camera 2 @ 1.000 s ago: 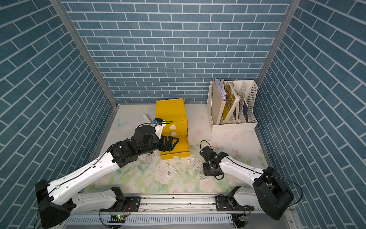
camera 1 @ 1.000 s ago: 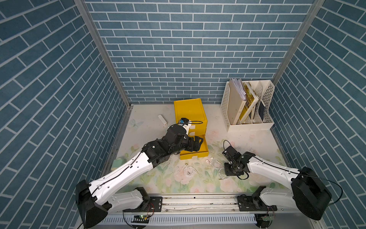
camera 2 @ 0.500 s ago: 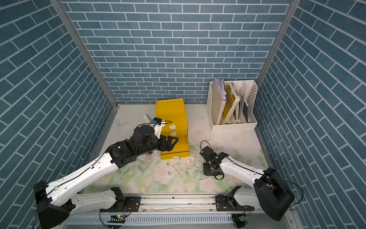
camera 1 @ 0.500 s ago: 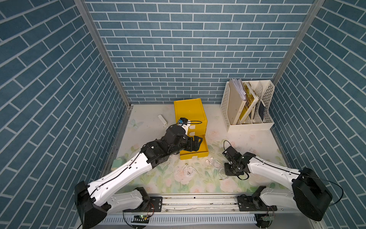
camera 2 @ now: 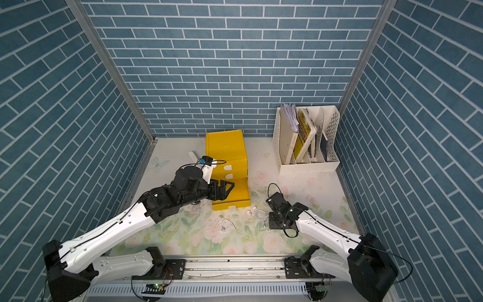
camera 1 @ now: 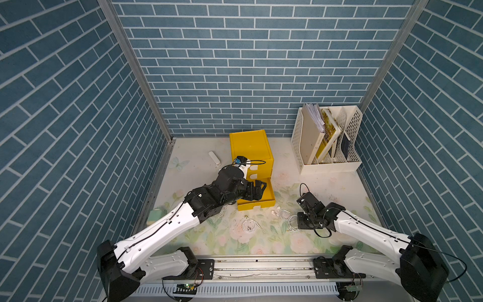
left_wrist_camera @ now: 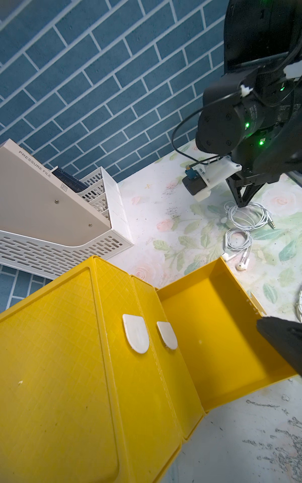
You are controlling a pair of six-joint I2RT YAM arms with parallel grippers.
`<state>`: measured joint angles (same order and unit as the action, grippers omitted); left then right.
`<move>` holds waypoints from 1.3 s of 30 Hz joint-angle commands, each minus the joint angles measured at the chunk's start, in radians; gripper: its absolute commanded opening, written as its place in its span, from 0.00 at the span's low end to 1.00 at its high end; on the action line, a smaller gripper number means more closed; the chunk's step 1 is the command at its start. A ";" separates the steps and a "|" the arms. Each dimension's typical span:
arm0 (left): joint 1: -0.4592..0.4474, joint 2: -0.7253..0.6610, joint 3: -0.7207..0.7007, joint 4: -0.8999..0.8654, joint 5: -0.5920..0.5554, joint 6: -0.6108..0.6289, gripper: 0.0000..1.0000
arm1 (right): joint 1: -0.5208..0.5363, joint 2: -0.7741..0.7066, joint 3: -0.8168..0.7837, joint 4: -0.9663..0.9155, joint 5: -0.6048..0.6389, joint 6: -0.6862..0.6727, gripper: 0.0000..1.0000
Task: Place the wired earphones into the drawer by color
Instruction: Pick up the wired earphones from the center of the board.
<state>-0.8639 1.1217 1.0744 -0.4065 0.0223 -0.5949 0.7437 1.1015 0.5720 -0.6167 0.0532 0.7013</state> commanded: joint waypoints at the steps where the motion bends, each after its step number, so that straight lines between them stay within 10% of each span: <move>1: -0.006 -0.019 -0.003 -0.006 0.010 -0.009 0.90 | 0.005 -0.053 0.001 -0.028 0.027 0.013 0.00; 23: -0.007 -0.001 -0.256 0.518 0.418 -0.238 0.94 | 0.005 -0.276 0.216 0.042 -0.156 -0.034 0.00; 39: -0.021 0.100 -0.251 0.501 0.403 -0.246 0.88 | 0.006 -0.244 0.260 0.177 -0.307 -0.026 0.00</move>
<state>-0.8783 1.2072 0.8192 0.0849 0.4305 -0.8436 0.7444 0.8684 0.8085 -0.4805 -0.2070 0.6979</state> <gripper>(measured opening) 0.884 0.057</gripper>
